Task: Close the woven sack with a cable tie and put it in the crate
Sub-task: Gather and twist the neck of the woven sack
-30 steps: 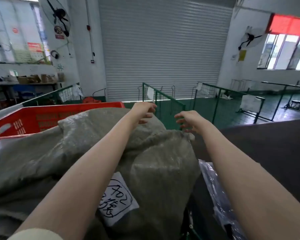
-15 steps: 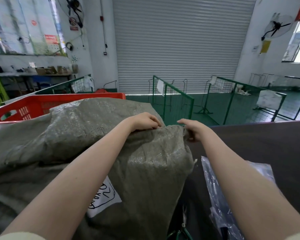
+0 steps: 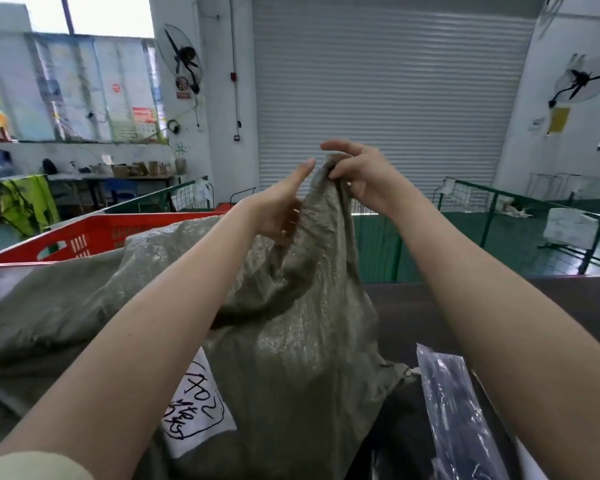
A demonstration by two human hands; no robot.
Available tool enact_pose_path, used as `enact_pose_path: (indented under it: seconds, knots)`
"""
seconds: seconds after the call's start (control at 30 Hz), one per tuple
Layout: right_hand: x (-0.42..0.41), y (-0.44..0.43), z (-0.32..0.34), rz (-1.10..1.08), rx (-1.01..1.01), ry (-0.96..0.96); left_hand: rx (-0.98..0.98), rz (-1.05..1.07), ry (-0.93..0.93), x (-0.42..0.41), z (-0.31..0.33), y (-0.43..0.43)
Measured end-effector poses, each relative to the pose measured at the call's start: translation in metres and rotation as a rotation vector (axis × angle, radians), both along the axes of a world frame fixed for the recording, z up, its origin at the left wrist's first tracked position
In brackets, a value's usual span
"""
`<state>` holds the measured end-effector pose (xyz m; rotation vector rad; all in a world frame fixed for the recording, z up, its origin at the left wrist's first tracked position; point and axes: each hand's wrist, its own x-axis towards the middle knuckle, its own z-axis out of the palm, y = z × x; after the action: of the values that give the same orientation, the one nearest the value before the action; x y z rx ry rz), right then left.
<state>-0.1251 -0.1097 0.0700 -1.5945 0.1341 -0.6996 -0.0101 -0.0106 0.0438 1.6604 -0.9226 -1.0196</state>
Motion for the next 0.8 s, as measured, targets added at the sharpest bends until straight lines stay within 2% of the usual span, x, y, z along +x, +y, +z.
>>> enact_pose_path:
  seconds: [0.13, 0.2, 0.3, 0.4, 0.47, 0.53, 0.6, 0.7, 0.8]
  knots:
    - [-0.005, 0.008, -0.010, 0.107, 0.038, -0.009, -0.026, 0.056, 0.043, -0.005, 0.001, -0.001]
    - [-0.010, 0.005, -0.015, 0.097, 0.059, -0.019, -0.066, 0.163, 0.047, -0.010, 0.002, 0.002]
    - [-0.017, -0.003, -0.020, 0.088, 0.086, 0.048, -0.349, 0.440, 0.145, -0.010, 0.009, 0.004]
    - [-0.017, -0.008, -0.028, 0.050, 0.210, 0.292, -0.623, 0.547, 0.300, -0.013, 0.020, 0.007]
    - [-0.013, -0.012, -0.038, 0.101, 0.233, 0.483, -0.713, 0.518, 0.278, -0.025, 0.028, 0.014]
    - [-0.009, -0.008, -0.048, 0.166, 0.232, 0.539, -0.793, 0.393, 0.252, -0.034, 0.031, 0.022]
    - [-0.003, 0.002, -0.053, 0.170, 0.239, 0.447, -0.816, 0.203, 0.201, -0.032, 0.029, 0.031]
    - [0.010, 0.013, -0.052, 0.209, 0.384, 0.190, -0.666, -0.030, 0.139, -0.026, 0.021, 0.048]
    - [0.017, 0.015, -0.040, 0.392, 0.607, -0.022, -0.498, -0.068, 0.116, -0.026, 0.016, 0.060]
